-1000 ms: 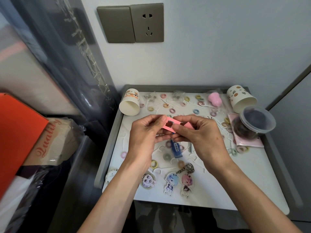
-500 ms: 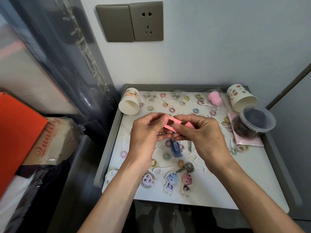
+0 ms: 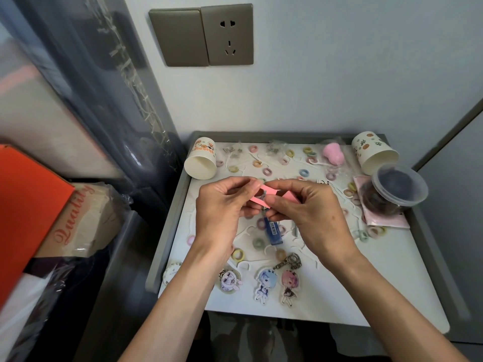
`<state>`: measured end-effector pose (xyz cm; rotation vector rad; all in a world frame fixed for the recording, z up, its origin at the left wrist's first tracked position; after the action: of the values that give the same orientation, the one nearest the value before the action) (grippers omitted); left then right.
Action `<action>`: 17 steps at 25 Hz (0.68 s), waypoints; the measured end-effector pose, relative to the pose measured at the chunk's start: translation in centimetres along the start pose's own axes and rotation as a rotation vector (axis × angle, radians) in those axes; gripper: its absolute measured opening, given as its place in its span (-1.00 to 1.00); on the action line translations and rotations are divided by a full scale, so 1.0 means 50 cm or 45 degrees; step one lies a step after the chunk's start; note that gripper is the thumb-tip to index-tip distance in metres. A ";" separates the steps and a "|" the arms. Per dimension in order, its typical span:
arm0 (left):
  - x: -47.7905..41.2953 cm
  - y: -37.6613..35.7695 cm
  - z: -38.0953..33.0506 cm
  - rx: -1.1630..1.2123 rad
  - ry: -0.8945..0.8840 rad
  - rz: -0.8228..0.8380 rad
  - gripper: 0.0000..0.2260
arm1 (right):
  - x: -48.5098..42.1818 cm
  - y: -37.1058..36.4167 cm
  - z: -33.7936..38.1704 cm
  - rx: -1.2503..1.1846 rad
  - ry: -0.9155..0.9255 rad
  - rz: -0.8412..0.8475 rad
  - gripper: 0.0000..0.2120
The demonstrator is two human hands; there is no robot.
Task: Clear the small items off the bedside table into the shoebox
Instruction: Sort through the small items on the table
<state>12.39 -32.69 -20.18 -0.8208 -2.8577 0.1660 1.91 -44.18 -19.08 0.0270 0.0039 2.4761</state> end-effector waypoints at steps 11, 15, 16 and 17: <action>-0.015 0.034 -0.011 -0.288 -0.079 -0.011 -0.94 | -0.006 0.019 -0.013 0.475 -0.060 -0.100 -0.92; -0.013 0.022 -0.007 -0.320 -0.043 0.096 -0.95 | -0.005 0.021 0.012 0.587 0.026 -0.080 -0.74; -0.011 0.017 -0.004 -0.332 -0.026 0.128 -0.94 | -0.005 0.022 0.014 0.580 0.027 -0.081 -0.74; -0.009 0.013 -0.001 -0.337 -0.006 0.154 -0.94 | -0.006 0.021 0.011 0.557 0.022 -0.068 -0.73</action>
<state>13.11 -32.38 -20.30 -1.0433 -2.8734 -0.2015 1.50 -45.20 -18.54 0.1892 0.5455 2.3759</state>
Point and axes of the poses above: each hand's wrist, its own x-axis away from the middle knuckle, its own y-axis out of the back of the hand, z = x × y, the point moved 10 cm from there along -x, towards the middle knuckle, and after that the axes turned 1 degree about x, right-handed, at the moved point
